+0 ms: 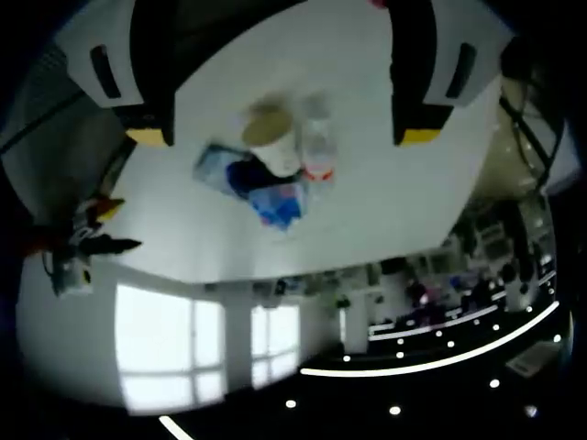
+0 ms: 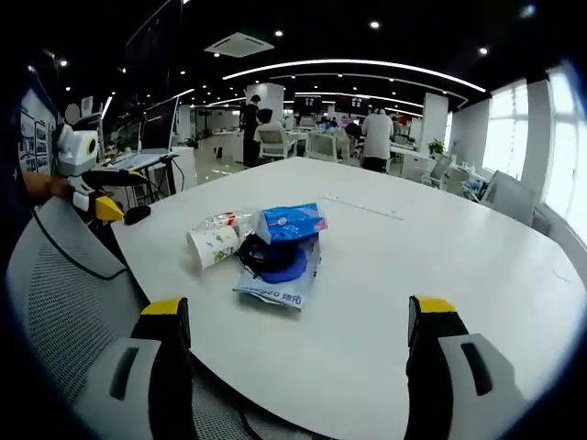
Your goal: Arrange the tabletop items into an orderly group along one side of the table until the central work area is clear of visible clutter.
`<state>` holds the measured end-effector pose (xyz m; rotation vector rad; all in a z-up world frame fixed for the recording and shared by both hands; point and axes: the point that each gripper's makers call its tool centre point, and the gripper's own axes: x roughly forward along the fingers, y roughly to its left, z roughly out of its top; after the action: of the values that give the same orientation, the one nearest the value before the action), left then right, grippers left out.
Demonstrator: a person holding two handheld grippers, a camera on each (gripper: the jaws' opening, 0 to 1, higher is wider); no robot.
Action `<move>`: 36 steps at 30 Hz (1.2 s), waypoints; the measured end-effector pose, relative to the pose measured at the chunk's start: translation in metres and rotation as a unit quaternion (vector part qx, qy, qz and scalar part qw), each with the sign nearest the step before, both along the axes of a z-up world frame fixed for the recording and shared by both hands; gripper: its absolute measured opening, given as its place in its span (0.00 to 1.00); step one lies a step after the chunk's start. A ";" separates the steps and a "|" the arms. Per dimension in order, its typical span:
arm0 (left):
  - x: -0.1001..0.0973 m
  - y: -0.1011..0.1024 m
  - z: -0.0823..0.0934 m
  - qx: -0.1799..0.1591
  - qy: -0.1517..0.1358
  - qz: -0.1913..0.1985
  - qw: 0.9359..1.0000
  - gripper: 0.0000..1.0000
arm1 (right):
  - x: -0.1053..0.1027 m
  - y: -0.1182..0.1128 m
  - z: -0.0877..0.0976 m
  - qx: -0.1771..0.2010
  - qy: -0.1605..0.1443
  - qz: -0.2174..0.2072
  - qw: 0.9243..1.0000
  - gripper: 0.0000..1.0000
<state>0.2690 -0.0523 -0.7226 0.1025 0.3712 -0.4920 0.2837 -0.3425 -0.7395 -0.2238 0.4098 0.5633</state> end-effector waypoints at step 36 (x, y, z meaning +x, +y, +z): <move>0.001 0.003 -0.002 0.004 0.001 0.003 1.000 0.94 | 0.000 0.000 0.001 0.004 -0.001 -0.001 1.000 0.99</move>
<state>0.2696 -0.0492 -0.7251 0.1084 0.3763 -0.4847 0.2841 -0.3422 -0.7388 -0.2169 0.4068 0.5623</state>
